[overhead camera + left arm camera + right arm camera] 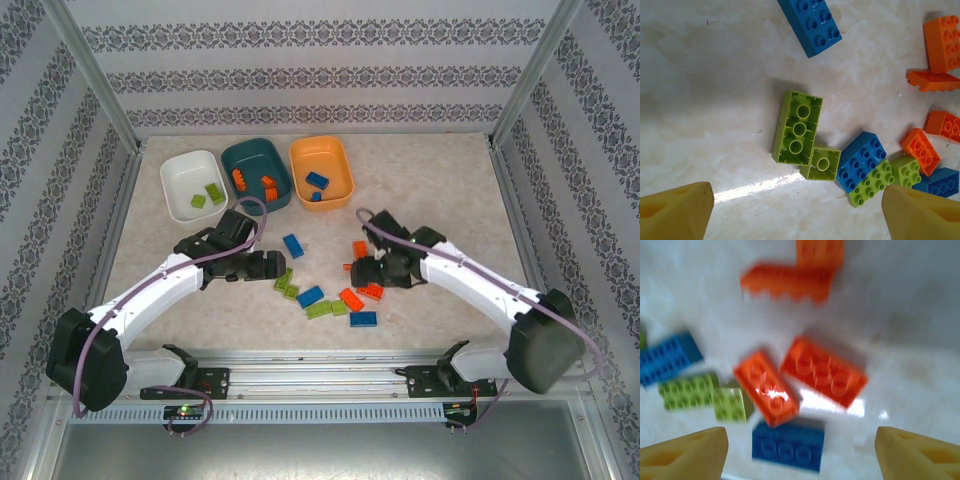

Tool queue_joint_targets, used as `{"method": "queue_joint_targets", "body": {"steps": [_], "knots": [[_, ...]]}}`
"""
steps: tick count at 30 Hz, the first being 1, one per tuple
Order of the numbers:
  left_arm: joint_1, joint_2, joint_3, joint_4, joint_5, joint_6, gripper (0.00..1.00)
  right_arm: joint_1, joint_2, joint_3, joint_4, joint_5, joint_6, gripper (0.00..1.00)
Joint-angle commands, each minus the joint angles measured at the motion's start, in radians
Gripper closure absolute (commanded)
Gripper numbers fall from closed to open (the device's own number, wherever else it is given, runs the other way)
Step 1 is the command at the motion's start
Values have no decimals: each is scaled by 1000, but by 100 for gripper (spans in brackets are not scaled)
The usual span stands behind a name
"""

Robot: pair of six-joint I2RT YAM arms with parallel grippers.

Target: Sort the legos into containers by color

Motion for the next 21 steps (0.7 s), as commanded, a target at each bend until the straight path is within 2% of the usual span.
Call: {"method": "queue_joint_targets", "body": {"steps": [1,4,7,8,21], "knots": [[-15,-34,-27,40,9,-29,12,85,-66,-67,-53,6,119,21],[-15,-58,-37,42,11,-38,12,134,-88,-102,-52,36,176,20],[-15,-73,-45,34,11,-40,12,163,-78,-134,1,35,205,6],[-15,-77,-45,29,13,-40,12,170,-60,-135,4,38,208,5],[-15,-125,-76,12,12,-40,12,238,137,-92,76,67,219,11]]}}
